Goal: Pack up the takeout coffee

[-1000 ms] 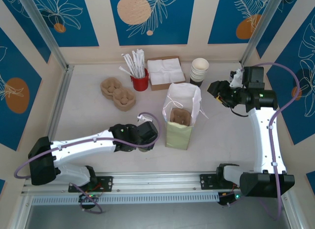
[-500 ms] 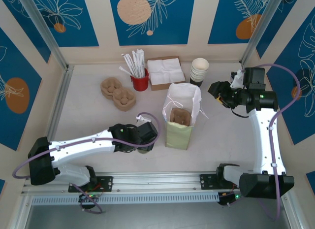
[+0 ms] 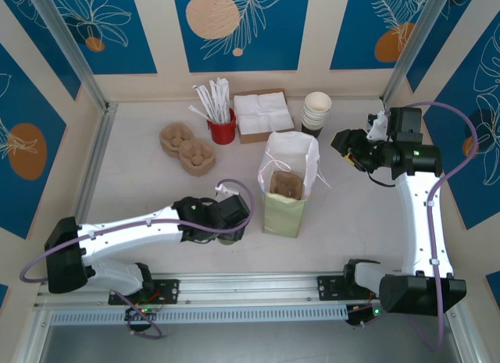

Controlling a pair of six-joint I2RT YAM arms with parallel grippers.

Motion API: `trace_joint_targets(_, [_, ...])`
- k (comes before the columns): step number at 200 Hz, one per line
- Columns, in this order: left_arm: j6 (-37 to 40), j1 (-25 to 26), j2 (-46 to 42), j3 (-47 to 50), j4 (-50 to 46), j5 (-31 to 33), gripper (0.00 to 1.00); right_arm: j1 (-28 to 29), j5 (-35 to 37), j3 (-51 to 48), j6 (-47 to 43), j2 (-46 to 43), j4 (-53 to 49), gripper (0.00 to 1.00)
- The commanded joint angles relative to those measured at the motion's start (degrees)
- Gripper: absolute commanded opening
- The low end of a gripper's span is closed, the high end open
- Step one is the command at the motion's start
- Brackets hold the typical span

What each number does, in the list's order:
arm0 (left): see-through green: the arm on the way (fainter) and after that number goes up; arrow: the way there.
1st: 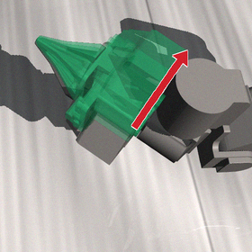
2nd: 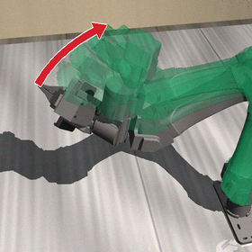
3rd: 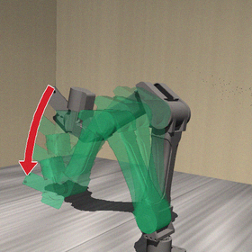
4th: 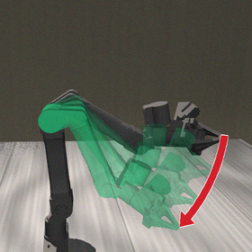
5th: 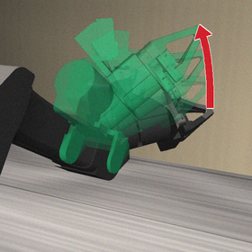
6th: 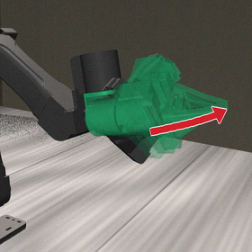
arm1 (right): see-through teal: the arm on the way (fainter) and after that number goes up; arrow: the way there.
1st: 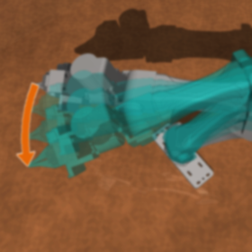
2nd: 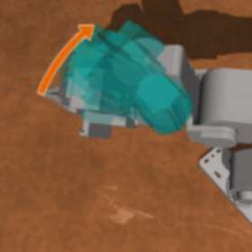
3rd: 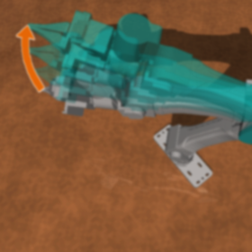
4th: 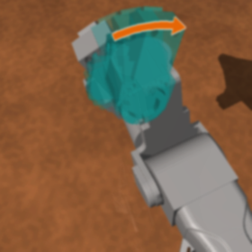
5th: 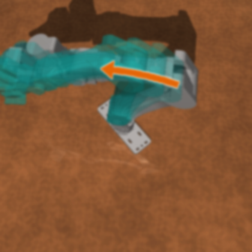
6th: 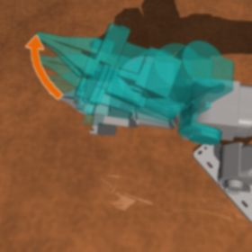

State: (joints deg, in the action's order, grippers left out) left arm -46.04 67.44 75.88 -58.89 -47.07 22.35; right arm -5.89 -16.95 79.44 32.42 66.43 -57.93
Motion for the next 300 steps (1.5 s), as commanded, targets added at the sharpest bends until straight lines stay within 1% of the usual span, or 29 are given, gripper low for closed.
trace_joint_targets(1, [-1.88,1.33,-0.16,0.07,-2.21,-0.97,0.79,-0.44,-1.59,-0.69,-1.12,-1.04,-0.12,0.54])
trace_joint_targets(61, [-2.56,1.6,0.89,1.06,-1.68,-0.39,0.8,-0.57,-1.95,-0.9,-1.03,-0.99,0.06,0.53])
trace_joint_targets(120, [-3.58,1.55,2.3,2.16,-1.13,-1.22,0.8,-0.85,-2.03,-1.09,-1.11,-0.96,0.18,0.54])
trace_joint_targets(169, [-3.73,1.54,2.28,3.21,0.52,-1.72,0.74,-0.88,-2.19,-0.95,-0.88,-0.82,0.43,0.54])
trace_joint_targets(206, [-2.54,1.47,1.92,3.92,3.06,-1.87,0.71,-0.86,-4.52,-2.08,-0.19,-1.37,1.37,0.53])
trace_joint_targets(233, [-0.75,1.52,1.0,2.81,3.87,-1.27,0.7,-0.88,-6.24,-2.81,0.14,-2.18,2.03,0.53])
trace_joint_targets(254, [0.69,1.47,-0.16,0.8,2.86,0.5,0.7,-0.88,-6.75,-2.8,-0.19,-2.54,1.73,0.53])
trace_joint_targets(300, [5.32,1.51,-2.38,-8.86,-5.37,4.79,0.7,-0.79,-9.06,-2.4,-1.2,-3.15,1.33,0.53])
